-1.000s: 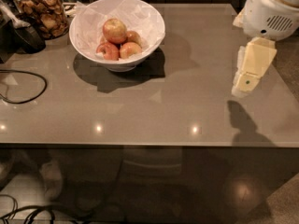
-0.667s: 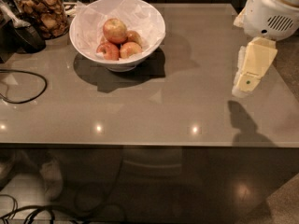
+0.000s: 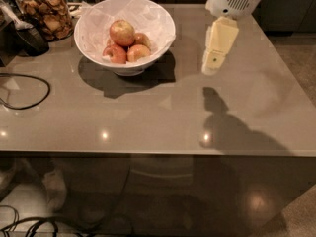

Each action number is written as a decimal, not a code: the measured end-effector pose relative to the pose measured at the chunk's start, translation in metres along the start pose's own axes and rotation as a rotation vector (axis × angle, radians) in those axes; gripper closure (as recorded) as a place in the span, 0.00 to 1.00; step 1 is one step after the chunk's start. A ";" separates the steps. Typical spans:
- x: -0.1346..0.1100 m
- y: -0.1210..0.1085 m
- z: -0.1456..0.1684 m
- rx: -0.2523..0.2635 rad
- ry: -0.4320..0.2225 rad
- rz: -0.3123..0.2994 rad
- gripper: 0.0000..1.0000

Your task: Pick apple from white bowl

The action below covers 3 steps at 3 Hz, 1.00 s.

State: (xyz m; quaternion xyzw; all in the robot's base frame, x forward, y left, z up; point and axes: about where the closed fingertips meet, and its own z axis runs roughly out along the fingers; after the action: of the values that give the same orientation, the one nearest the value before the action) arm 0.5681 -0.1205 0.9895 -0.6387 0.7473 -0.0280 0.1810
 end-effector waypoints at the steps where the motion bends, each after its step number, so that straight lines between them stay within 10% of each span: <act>1: 0.003 0.002 0.002 0.010 -0.006 0.023 0.00; 3: -0.020 -0.025 0.027 0.045 -0.139 0.141 0.00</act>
Offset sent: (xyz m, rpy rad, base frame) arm 0.0415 0.0078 -0.0088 0.2378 -0.1133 -0.2137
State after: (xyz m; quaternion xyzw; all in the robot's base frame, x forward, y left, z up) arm 0.6026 -0.1005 0.9764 -0.5805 0.7754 0.0125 0.2480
